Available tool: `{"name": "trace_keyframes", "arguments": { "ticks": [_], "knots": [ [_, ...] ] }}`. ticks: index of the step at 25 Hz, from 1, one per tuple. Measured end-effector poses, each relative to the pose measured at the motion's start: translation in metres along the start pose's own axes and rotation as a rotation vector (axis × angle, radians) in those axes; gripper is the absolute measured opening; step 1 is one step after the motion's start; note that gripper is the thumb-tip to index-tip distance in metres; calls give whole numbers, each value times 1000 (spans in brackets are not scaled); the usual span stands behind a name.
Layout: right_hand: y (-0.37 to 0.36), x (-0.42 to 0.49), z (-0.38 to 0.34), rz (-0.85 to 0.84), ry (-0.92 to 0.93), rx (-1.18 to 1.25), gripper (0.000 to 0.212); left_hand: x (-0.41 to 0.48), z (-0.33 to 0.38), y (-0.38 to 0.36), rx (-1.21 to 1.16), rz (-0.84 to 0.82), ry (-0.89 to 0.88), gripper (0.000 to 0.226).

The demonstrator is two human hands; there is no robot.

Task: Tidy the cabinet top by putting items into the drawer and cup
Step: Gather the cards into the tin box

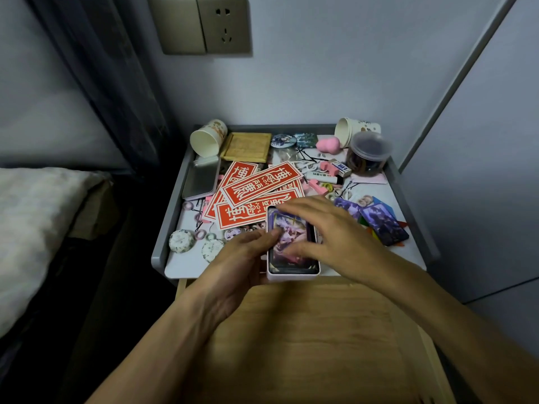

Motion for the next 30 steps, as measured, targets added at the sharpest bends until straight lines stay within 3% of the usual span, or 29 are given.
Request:
{"name": "trace_keyframes", "arguments": {
  "ticks": [2, 4, 13, 23, 24, 26, 27, 28, 30],
  "knots": [
    [-1, -3, 2, -105, 5, -44, 85, 0, 1, 2, 8, -1, 0, 34],
    [-1, -4, 4, -106, 2, -61, 89, 0, 0, 3, 6, -9, 3, 30],
    [-5, -3, 2, -86, 54, -175, 83, 0, 0, 4, -19, 3, 18, 40],
    [-8, -8, 0, -144, 51, -176, 79, 5, -4, 1, 47, 19, 34, 27],
    [-3, -10, 4, -111, 20, -91, 74, 5, -4, 1, 45, 32, 28, 26],
    [15, -13, 31, 172, -135, 69, 55, 6, -5, 0, 37, 69, 17, 24],
    [26, -16, 52, 312, -282, 28, 47, 6, -6, 0, 28, 85, 14, 24],
    [35, -19, 71, 357, -475, -96, 44, 6, -6, 0, 15, 97, 10, 24],
    [39, -26, 102, 197, -818, -297, 54, 6, -7, 0, -4, 102, 8, 23]
  ]
}}
Point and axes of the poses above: each hand's wrist, its own x-axis towards the middle knuckle, its own y-axis out of the back of the hand, z = x × y, the point moved 1 cm from there along x, towards the middle knuckle, and after that the axes turned 12 degrees about -z, right-handed, at the moved point
